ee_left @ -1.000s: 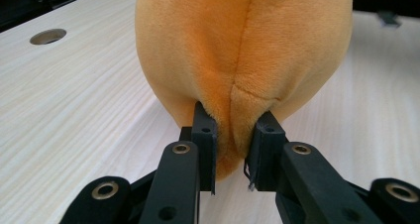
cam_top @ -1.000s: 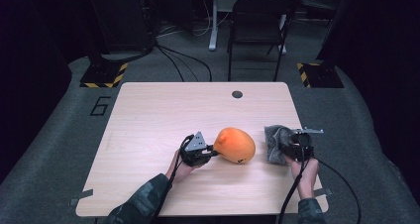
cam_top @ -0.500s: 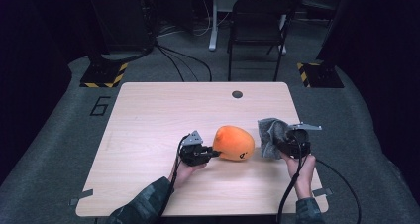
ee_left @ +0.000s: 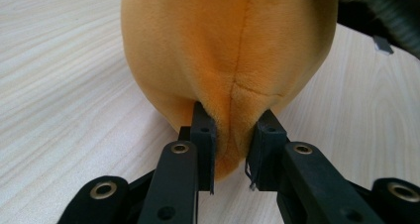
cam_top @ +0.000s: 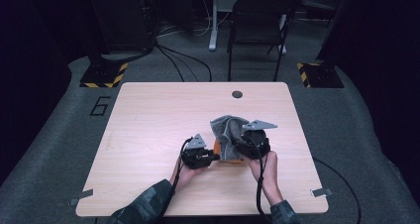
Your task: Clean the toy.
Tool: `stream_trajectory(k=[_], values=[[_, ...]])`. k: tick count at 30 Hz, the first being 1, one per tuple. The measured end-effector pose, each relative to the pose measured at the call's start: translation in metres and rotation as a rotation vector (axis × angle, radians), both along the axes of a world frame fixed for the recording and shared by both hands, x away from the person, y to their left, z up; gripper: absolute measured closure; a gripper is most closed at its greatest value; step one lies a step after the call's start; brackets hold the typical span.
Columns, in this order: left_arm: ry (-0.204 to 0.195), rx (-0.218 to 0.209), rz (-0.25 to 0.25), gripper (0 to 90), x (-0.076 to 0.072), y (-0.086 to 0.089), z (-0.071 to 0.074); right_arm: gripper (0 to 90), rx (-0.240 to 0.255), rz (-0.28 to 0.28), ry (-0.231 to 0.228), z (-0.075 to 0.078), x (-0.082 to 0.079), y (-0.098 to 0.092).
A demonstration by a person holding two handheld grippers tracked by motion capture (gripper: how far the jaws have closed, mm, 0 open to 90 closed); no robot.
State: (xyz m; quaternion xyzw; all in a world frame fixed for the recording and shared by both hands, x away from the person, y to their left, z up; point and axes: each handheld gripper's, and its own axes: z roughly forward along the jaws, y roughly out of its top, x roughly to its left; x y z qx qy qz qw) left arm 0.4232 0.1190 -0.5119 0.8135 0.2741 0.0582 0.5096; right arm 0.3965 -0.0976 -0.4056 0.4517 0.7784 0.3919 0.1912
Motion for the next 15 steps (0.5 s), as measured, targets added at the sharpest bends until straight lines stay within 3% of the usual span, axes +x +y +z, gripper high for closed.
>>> stream_trajectory(k=[2,7,15], values=[[-0.006,0.017,-0.011,75.6,0.002,0.001,-0.001,74.7,-0.028,-0.010,-0.002,-0.008,0.004,-0.002],[-0.004,0.011,-0.012,75.3,0.002,0.000,-0.001,74.4,-0.022,-0.041,0.011,-0.011,0.009,-0.018],[-0.007,0.003,-0.021,74.4,0.003,0.000,-0.002,74.0,-0.019,-0.128,0.081,-0.028,0.020,-0.053]])
